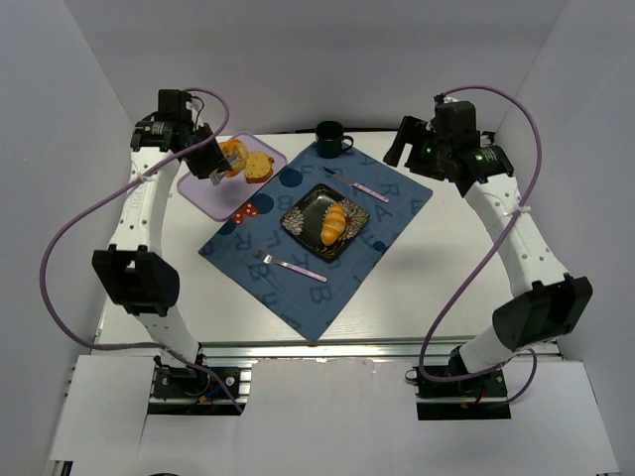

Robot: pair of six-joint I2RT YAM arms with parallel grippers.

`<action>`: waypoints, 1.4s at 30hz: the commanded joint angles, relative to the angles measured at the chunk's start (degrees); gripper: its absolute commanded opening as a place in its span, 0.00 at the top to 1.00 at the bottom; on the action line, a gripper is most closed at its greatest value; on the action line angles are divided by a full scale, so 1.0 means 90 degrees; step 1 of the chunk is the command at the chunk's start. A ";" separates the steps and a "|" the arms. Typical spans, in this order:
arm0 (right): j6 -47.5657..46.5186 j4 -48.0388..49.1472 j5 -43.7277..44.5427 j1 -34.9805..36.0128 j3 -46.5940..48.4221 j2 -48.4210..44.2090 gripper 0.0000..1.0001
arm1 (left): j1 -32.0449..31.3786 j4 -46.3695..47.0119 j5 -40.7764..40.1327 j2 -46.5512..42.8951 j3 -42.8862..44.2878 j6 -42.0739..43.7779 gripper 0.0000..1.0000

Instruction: Place the bread

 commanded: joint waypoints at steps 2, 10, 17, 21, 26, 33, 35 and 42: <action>0.0095 0.0242 0.0297 -0.0027 -0.0291 -0.0549 0.11 | -0.0587 0.0594 0.1016 -0.0796 -0.0470 -0.0283 0.67; 0.0124 0.0154 0.0551 -0.0037 -0.0535 -0.1066 0.11 | -0.1955 0.1678 0.0899 -0.1246 -0.1661 -0.1122 0.65; 0.0144 0.0105 0.0649 -0.0066 -0.0838 -0.1418 0.11 | -0.2512 0.1992 0.0831 -0.1256 -0.2277 -0.1261 0.65; 0.0134 0.0056 0.0668 -0.0076 -0.0945 -0.1555 0.11 | -0.2717 0.1914 0.0723 -0.1227 -0.2424 -0.1251 0.65; 0.0134 0.0046 0.0659 -0.0076 -0.1043 -0.1633 0.11 | -0.2815 0.1709 0.0626 -0.1256 -0.2522 -0.1290 0.65; 0.0124 0.0076 0.0590 -0.0076 -0.1150 -0.1682 0.11 | -0.2854 0.1416 0.0538 -0.1402 -0.2677 -0.1221 0.60; 0.0115 0.0076 0.0571 -0.0076 -0.1151 -0.1663 0.11 | -0.2854 0.1347 0.0489 -0.1432 -0.2726 -0.1212 0.58; 0.0134 0.0125 0.0454 -0.0076 -0.1209 -0.1653 0.11 | -0.2864 0.1328 0.0411 -0.1520 -0.2698 -0.1300 0.39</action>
